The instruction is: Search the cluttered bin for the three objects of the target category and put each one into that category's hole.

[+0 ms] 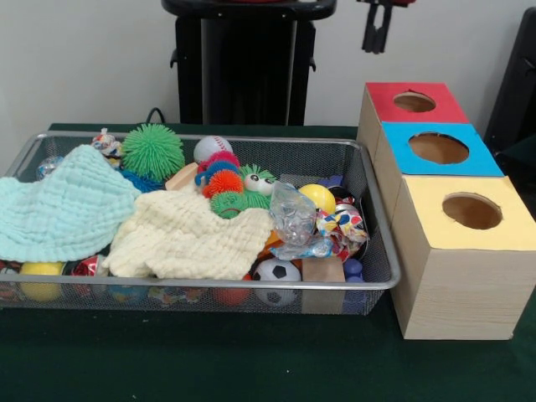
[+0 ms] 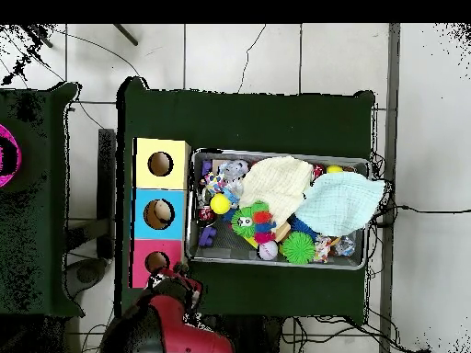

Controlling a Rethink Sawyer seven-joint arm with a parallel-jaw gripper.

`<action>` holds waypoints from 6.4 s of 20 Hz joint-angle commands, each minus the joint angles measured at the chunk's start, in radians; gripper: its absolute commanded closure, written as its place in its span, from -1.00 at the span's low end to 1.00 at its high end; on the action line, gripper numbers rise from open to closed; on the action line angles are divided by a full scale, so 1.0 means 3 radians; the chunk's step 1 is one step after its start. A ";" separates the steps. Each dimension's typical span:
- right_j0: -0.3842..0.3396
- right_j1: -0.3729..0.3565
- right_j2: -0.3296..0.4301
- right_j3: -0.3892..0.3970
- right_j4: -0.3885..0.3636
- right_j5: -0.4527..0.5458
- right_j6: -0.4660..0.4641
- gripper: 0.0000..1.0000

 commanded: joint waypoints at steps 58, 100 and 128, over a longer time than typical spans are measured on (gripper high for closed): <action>-0.3554 0.1851 0.2566 -0.2351 -0.2949 0.1235 -0.0886 -1.00; -0.3810 0.0448 0.3038 -0.0716 -0.2299 0.1050 0.0319 1.00; -0.2788 0.0119 0.2367 0.0271 -0.1256 -0.0359 0.1012 1.00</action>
